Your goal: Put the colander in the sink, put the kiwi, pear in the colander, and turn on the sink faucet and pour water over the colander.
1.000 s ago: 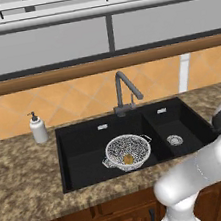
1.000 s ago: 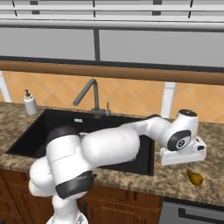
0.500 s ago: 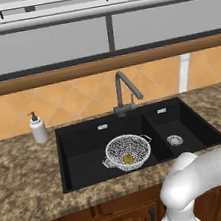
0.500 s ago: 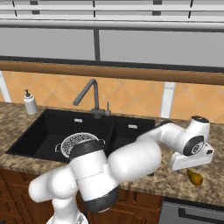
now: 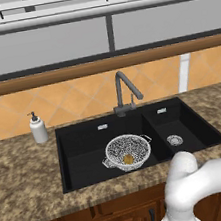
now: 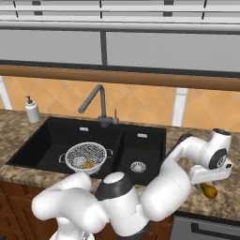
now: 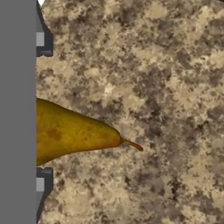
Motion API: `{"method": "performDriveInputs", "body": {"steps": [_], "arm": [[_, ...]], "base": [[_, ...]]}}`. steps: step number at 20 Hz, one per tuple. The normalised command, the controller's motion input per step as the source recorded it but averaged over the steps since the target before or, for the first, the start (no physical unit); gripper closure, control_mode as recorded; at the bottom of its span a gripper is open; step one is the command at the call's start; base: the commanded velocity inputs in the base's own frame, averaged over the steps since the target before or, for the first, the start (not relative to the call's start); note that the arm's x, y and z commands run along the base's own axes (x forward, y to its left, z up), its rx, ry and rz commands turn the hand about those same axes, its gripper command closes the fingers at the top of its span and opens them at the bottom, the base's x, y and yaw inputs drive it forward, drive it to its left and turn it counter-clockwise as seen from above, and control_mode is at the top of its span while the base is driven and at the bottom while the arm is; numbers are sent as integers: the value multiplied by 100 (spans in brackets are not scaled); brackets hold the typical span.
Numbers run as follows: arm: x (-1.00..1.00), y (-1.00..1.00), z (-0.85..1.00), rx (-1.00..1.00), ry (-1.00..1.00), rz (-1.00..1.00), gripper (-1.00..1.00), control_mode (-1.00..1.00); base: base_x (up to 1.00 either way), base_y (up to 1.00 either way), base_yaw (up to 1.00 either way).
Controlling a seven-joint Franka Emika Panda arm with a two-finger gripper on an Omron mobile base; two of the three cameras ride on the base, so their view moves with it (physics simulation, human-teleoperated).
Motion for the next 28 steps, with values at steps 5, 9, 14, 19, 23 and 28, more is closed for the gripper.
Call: {"method": "performDriveInputs", "body": {"steps": [5,9,14,19,23,28], "arm": [[12,-16,-14,3,1,1,-100,-100],[0,-10,-19,0,2,0,-100,-100],[0,0,-20,0,3,0,-100,-100],[-3,0,-34,0,1,0,-100,-100],[-7,0,-41,0,0,0,100,-100],[-5,1,-7,0,-1,0,100,-100]], "base": [[0,0,0],[0,0,0],[0,0,0],[0,0,0],[0,0,0],[0,0,0]]}}
